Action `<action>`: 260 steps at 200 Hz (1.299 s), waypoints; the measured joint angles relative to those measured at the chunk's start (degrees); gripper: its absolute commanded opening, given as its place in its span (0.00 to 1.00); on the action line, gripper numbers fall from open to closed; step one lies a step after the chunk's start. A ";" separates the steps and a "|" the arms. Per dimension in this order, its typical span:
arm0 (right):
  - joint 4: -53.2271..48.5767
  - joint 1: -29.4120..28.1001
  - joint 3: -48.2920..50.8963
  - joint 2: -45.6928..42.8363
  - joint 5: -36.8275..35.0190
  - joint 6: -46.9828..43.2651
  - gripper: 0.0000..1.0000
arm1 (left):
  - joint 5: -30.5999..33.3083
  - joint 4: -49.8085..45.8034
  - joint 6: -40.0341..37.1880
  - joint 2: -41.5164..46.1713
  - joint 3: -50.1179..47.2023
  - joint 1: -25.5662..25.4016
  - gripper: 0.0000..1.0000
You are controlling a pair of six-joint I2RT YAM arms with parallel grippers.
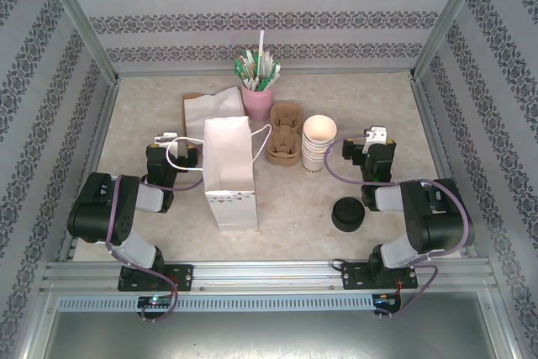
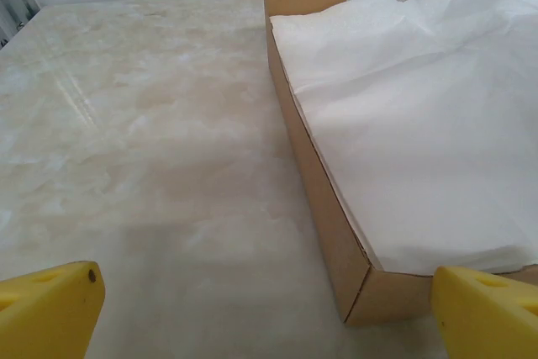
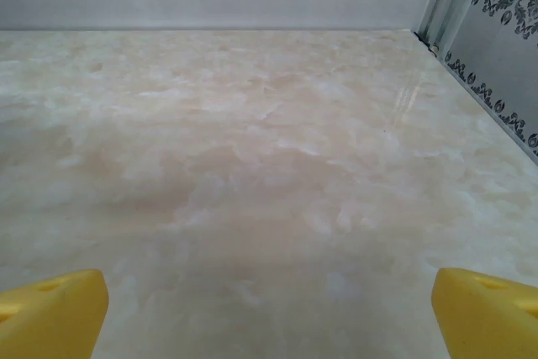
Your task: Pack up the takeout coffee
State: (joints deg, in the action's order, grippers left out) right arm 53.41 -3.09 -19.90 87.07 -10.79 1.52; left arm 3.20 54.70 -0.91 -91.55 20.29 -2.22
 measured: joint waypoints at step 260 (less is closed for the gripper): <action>-2.58 0.00 1.81 -7.98 2.34 0.02 0.98 | 3.48 -3.34 1.29 11.61 -2.99 0.00 1.00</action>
State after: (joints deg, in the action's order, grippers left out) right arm 50.83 -3.09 -18.09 79.09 -8.45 1.54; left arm 6.68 51.35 0.38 -79.94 17.30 -2.22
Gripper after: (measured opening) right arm 0.979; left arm 0.998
